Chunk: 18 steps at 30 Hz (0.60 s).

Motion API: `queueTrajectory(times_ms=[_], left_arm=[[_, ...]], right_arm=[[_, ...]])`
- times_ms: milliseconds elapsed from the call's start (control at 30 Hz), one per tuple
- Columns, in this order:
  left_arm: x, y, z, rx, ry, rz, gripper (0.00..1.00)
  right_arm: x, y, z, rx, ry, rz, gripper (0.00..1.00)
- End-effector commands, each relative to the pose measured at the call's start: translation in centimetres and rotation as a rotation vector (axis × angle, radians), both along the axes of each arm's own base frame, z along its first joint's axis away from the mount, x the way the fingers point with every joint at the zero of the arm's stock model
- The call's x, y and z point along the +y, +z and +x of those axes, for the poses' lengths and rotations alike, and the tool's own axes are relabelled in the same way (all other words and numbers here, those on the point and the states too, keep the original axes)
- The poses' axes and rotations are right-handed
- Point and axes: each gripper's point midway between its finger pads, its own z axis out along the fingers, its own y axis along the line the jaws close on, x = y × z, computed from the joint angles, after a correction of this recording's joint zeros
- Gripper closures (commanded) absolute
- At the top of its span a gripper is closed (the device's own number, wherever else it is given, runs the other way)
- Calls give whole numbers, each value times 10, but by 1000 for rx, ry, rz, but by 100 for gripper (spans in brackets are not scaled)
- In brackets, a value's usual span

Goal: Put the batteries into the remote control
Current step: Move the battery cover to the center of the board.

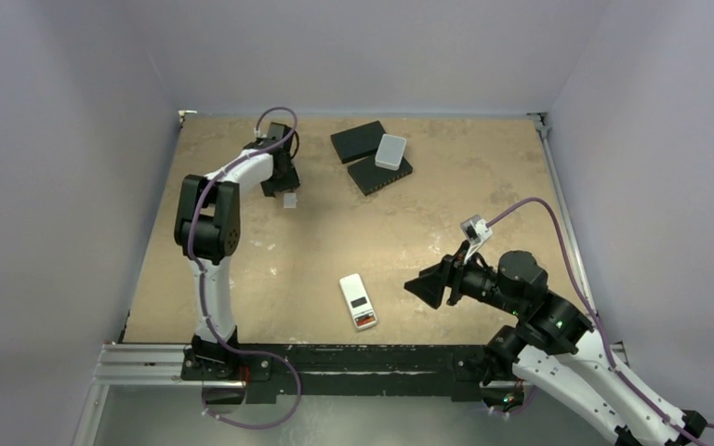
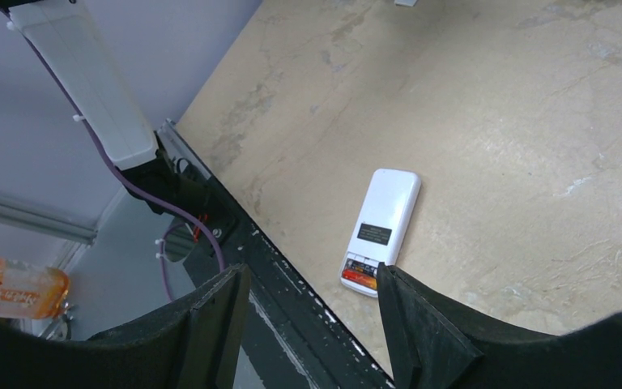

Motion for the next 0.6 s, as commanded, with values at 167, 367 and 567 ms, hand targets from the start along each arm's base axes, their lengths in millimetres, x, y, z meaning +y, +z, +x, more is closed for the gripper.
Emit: queueTrajectory(times_ms=[167, 367, 567], left_arm=[[-8, -9, -35, 36, 15, -97, 52], [-19, -18, -54, 65, -13, -131, 54], [-44, -26, -73, 86, -67, -158, 54]], right_arm=[[2, 4, 4, -5, -11, 13, 33], [3, 8, 5, -6, -13, 15, 33], [2, 7, 6, -4, -18, 6, 33]])
